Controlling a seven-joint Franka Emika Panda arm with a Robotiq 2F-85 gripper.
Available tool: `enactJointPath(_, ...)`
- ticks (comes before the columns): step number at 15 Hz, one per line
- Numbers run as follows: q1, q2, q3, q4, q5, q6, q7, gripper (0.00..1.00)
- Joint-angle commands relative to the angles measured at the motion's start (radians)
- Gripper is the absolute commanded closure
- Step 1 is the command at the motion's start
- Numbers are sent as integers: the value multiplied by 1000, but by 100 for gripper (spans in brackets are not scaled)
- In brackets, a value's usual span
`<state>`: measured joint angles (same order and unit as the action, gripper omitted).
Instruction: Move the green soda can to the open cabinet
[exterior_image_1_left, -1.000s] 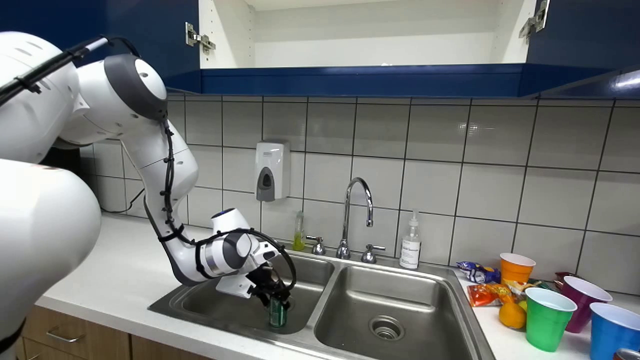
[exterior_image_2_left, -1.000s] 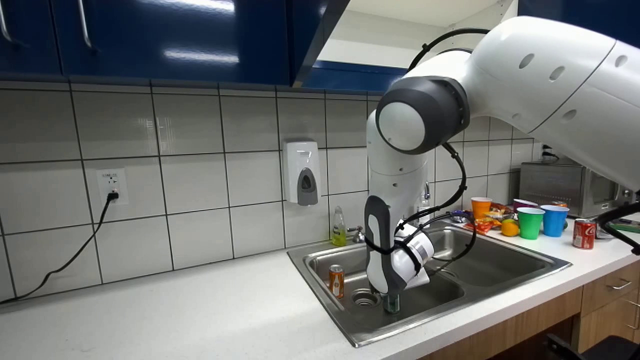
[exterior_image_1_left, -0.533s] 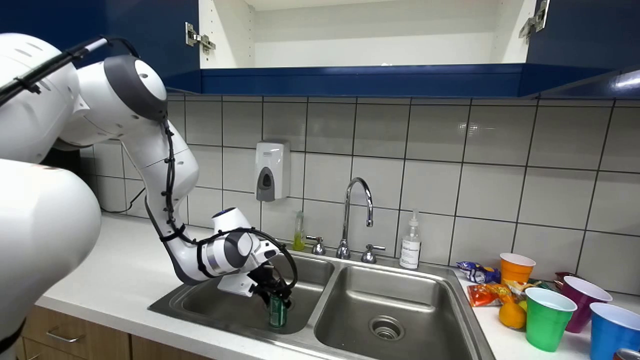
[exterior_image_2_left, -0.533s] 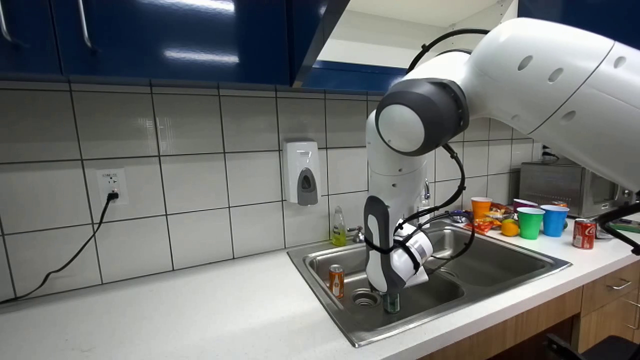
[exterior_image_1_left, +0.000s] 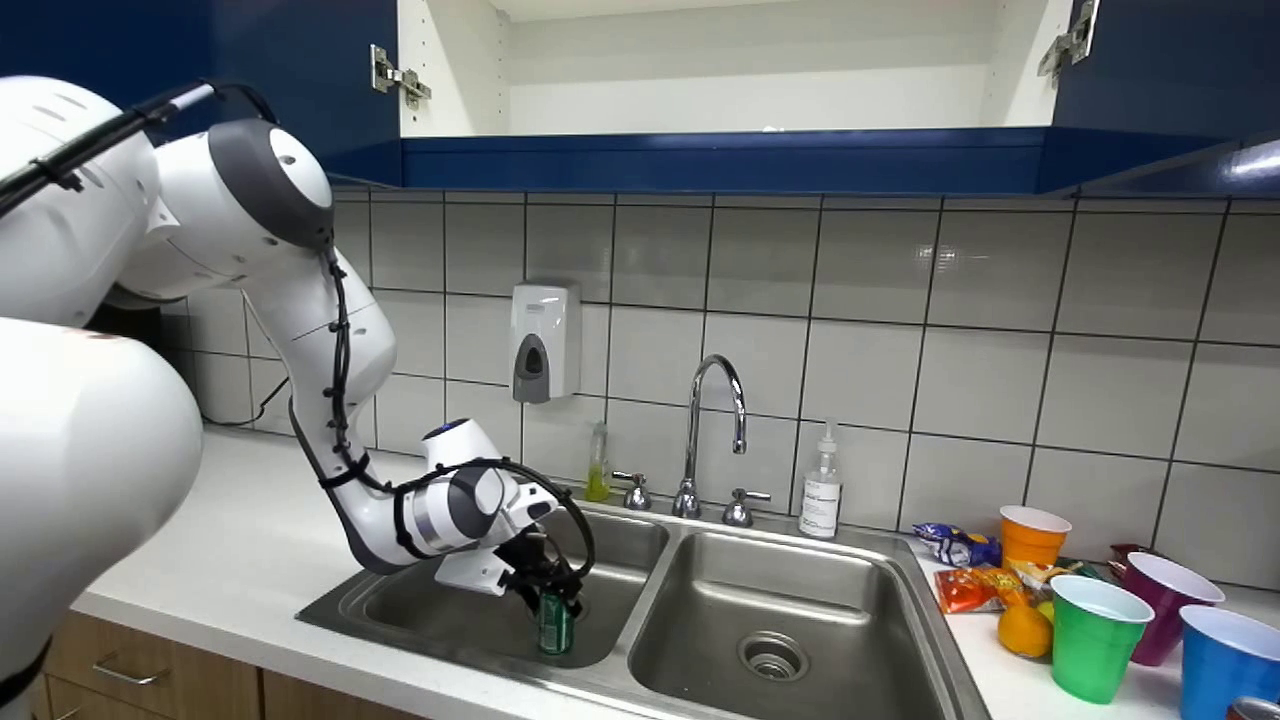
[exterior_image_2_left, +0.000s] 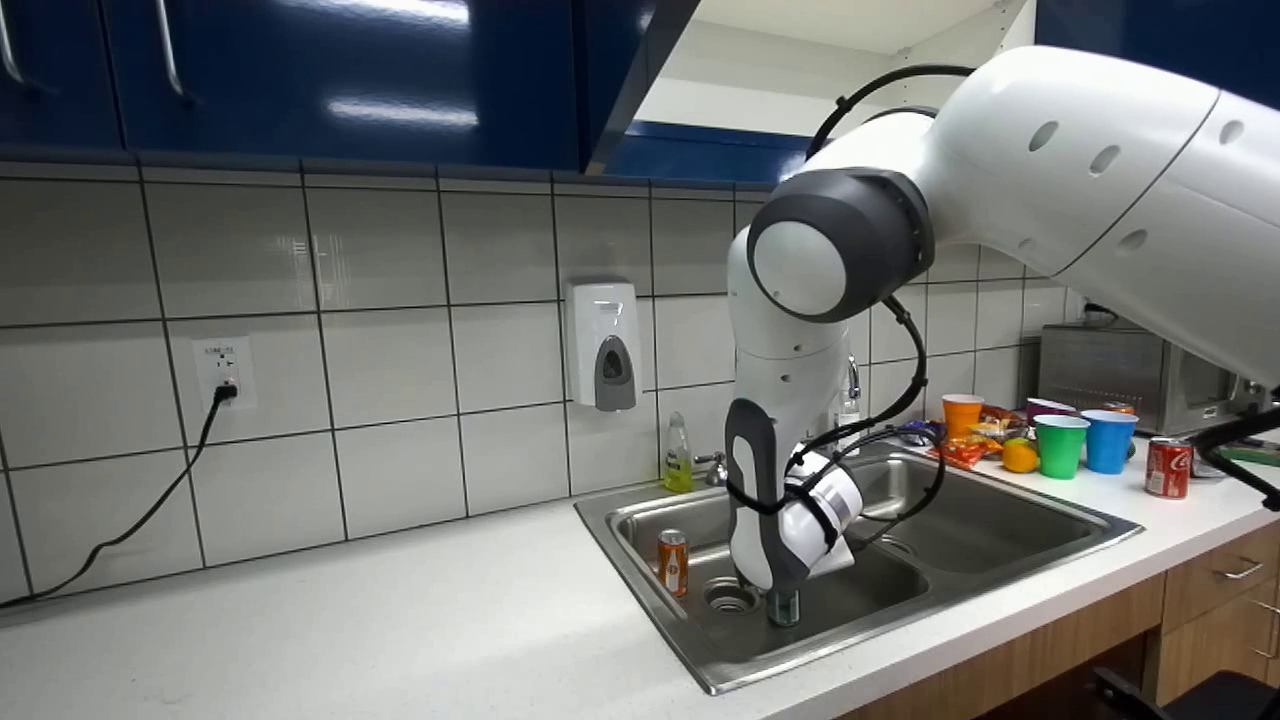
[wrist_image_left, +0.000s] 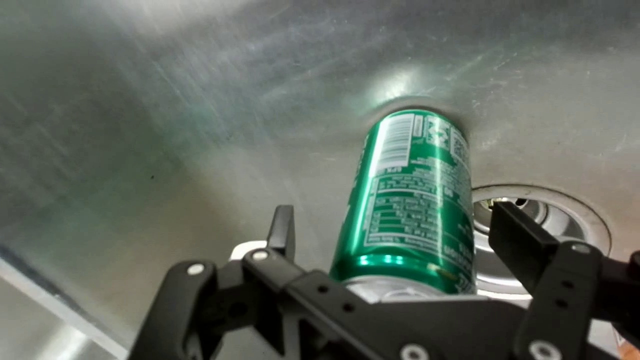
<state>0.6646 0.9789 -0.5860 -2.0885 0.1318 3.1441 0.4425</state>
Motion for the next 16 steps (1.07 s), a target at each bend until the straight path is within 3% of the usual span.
enactJointPath(1,26,18,-20,21,29,-21,-16,0)
enactJointPath(16,42,41,-35,40,45,-29,-9,0)
